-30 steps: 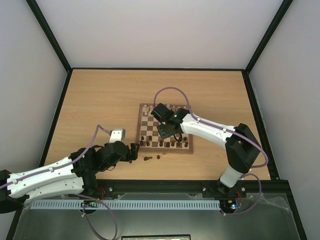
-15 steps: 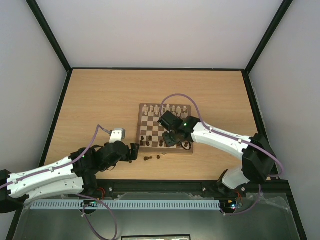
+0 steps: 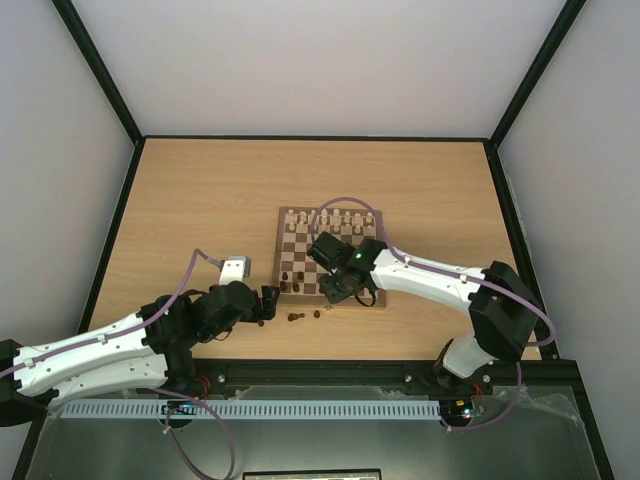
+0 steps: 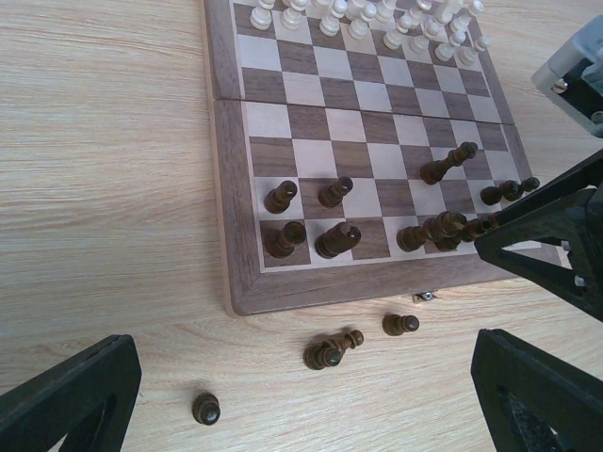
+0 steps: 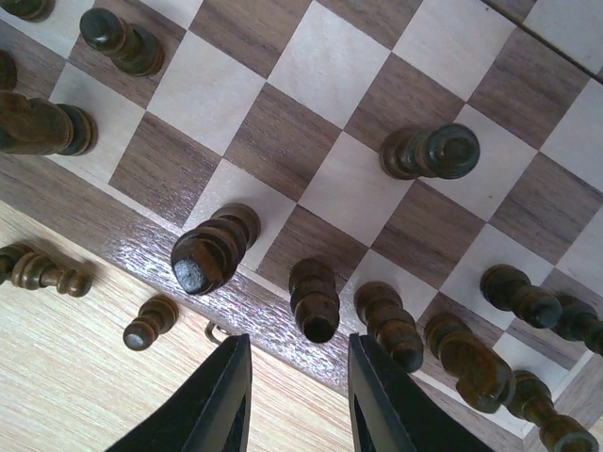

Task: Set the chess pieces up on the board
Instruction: Pick up the chess piece from the chessboard.

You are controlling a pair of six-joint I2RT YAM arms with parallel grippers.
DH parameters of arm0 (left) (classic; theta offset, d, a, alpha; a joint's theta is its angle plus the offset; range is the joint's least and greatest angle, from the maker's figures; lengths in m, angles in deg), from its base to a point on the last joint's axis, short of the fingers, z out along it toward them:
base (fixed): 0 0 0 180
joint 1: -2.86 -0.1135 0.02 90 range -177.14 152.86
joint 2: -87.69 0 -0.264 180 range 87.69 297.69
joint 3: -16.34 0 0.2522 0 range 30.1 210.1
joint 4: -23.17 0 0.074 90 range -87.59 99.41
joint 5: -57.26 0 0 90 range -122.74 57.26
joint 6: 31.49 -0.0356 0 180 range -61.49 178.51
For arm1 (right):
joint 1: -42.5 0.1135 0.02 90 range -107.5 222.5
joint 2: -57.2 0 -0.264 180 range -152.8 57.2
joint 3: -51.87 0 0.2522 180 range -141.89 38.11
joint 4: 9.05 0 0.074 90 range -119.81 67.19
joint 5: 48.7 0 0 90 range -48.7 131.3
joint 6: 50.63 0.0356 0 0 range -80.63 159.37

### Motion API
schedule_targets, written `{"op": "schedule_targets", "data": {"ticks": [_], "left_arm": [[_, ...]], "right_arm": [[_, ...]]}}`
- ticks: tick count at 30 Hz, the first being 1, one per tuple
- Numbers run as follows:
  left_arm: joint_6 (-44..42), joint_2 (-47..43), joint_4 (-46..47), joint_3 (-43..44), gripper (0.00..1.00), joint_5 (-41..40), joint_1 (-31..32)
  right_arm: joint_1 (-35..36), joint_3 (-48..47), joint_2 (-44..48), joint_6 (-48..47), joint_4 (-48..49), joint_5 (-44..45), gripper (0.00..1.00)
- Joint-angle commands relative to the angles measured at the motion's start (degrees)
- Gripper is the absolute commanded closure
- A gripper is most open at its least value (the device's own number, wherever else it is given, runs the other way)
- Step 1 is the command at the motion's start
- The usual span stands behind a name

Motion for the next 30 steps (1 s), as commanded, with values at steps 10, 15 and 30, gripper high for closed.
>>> {"op": "schedule_targets", "data": {"ticks": [10,15,30], "left_arm": [[0.1,-0.8,-0.9,0.8,0.01,-1.3,0.2],[0.2,-1.0,-1.0,0.7,0.01,-1.3,0.2],[0.2,-1.3,-1.0,0.7,0.01,-1.1,0.2]], "right_arm": [[0.2,-1.6,-3.8,-0.2,-0.4,1.3,0.75],[0.2,-2.3,-4.3,-0.3,-0.4,1.9,0.75],[-0.1,-2.4,-4.6,-0.3,-0.7,2.4,0.91]]}}
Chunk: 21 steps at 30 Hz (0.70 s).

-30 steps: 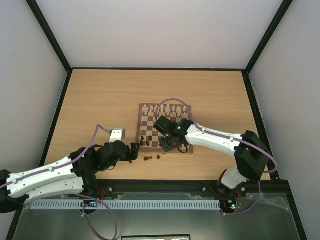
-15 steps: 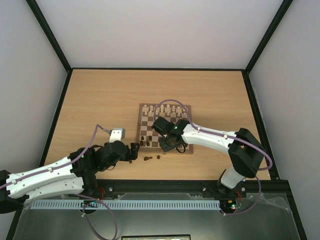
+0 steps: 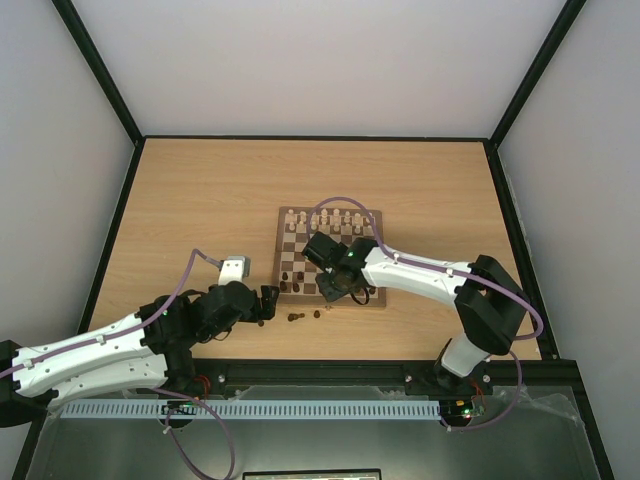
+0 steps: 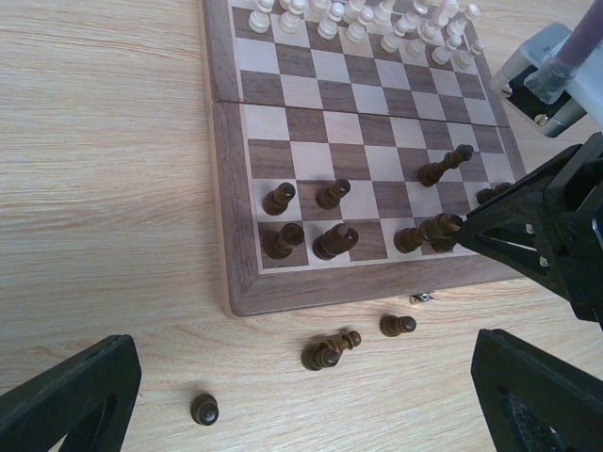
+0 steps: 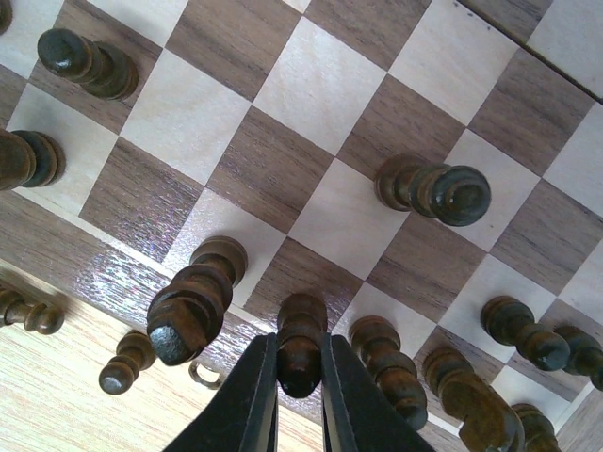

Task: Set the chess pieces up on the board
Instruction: Pick up the chess piece from the chessboard.

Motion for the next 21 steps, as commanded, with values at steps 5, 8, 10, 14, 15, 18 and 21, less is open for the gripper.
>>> {"op": "schedule_targets", "data": {"ticks": [5,8,10,14,15,18,21], "left_arm": [[0.2,-0.7,-1.0,0.8,0.01,-1.0,0.2],[0.1,-0.6,-0.9,0.9,0.01,-0.9,0.2],[0.2,-0.6,-0.9,0.9,0.01,-1.0,0.2],[0.3,-0.8,-1.4,1.1,0.01,-1.5,0.3],[0.4,-0.9,-1.6,1.2,0.01,-1.7,0.2],[0.5,-1.7,-1.9,1.4,0.01,-2.2,0.2],[0.6,-2.3,-2.3,1.6,0.01,-2.5,0.2]], "right_arm": [[0.0,-1.5,2.1,0.3,-3.5,0.3,0.93],[0.2,-2.1,4.5,0.5,-4.8,0.1,0.93],[0.6,-3.1,6.0,0.8,-5.8,-0.3,0.93],[2.4,-4.8,7.4,1.2,-7.1,-0.4,0.92],[2.7,-5.4,7.6,1.2,-7.2,-0.5,0.92],[3.3,-7.2,7.5,0.7,-7.1,-1.2,0.92],[3.4,-9.1,6.4,-0.1,-6.9,-1.9,0.92]]}}
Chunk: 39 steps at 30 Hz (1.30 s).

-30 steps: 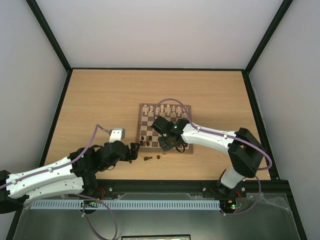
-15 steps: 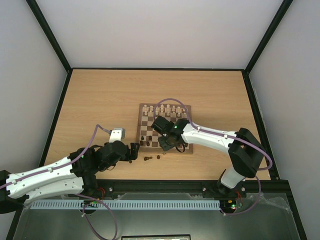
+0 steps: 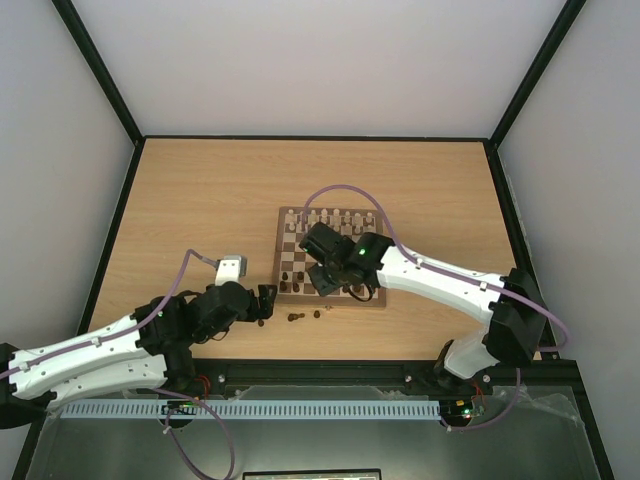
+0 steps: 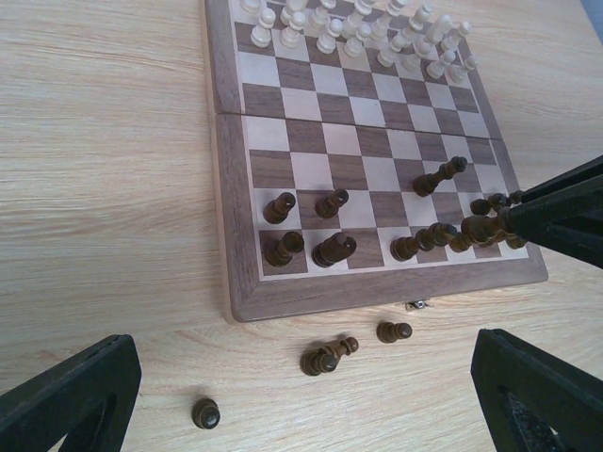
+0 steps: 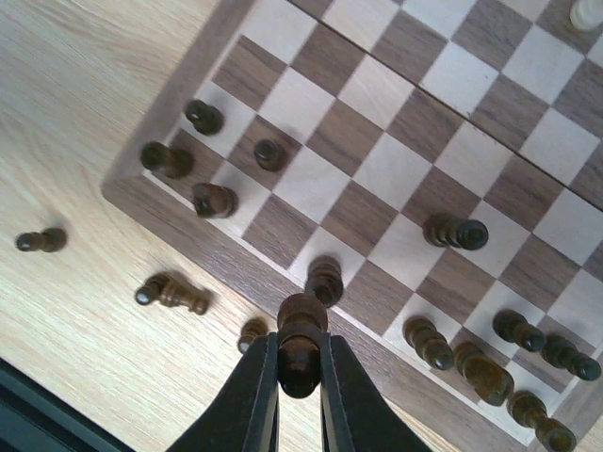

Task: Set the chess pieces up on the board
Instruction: Pick up the chess piece from the chessboard, then place the chess piece on the chessboard.

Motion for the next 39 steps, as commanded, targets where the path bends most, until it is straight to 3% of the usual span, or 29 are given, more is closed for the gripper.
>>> {"op": "schedule_targets", "data": {"ticks": [1,15,39], "left_arm": [[0.6,-1.1,-2.1,1.6,0.01,-2.0,0.2],[0.5,-1.0,-2.6,2.1,0.01,-2.5,0.2],[0.5,-1.3,-2.2,1.8,0.01,-2.4,0.2]], "right_arm": [[0.5,-3.5,-0.9,-0.9,-3.3,-1.3,0.92],[0.5,-6.9,-12.6,-4.1,0.6,-3.9,0.92],[0.5,-6.2,-16.5,-3.9,2.4,-2.9,0.88]]}}
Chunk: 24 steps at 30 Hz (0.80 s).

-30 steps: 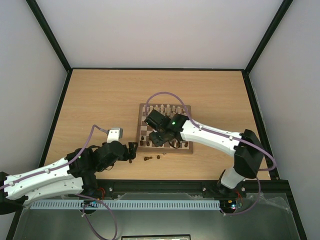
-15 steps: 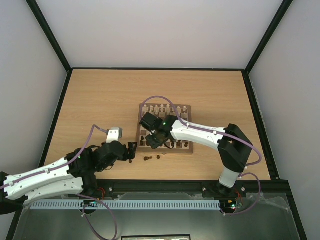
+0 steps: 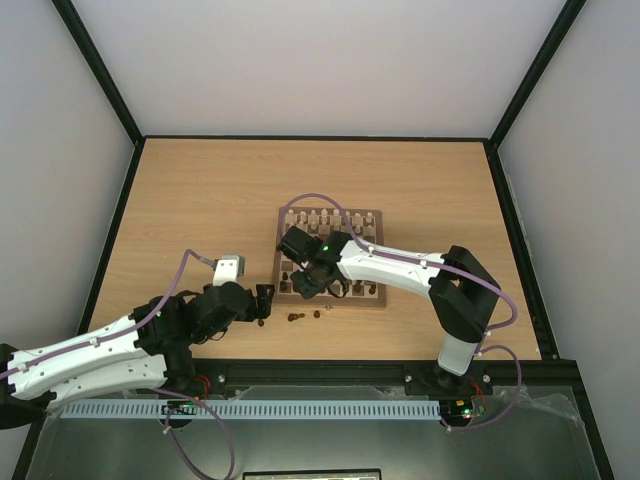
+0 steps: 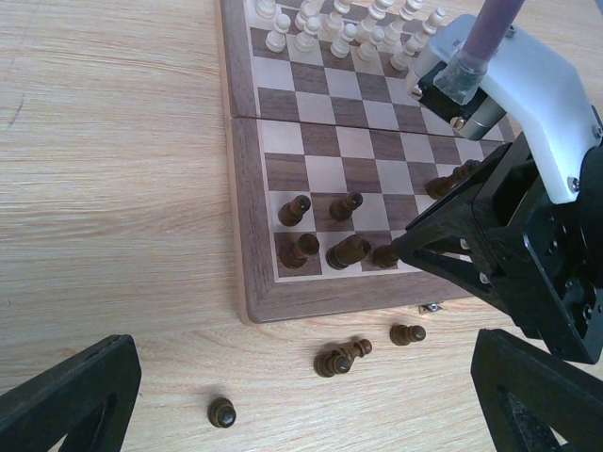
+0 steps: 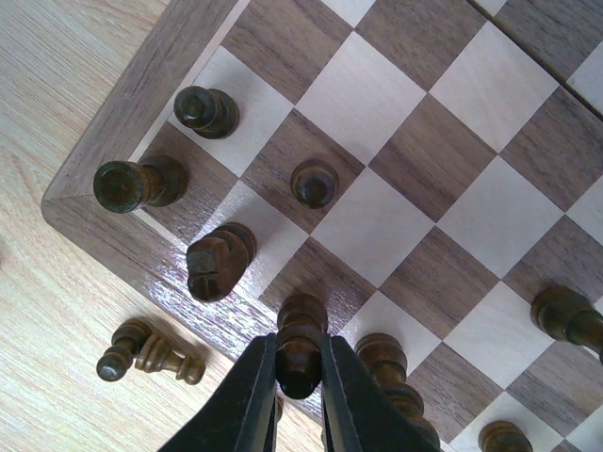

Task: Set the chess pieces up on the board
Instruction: Place the chess piece on the chessboard.

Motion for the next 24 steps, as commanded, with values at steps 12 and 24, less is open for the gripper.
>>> {"op": "schedule_targets", "data": {"ticks": [12,24], "left_arm": [[0.2,-0.6,-0.4,1.4,0.01,-1.1,0.2],[0.4,-0.4,-0.5,1.4,0.01,-1.2,0.2]], "right_arm": [[0.2,-1.0,-1.1,-0.2,-0.6,1.0,0.8],[-4.7,0.1,9.5,0.3,-3.0,6.1,0.66]]}}
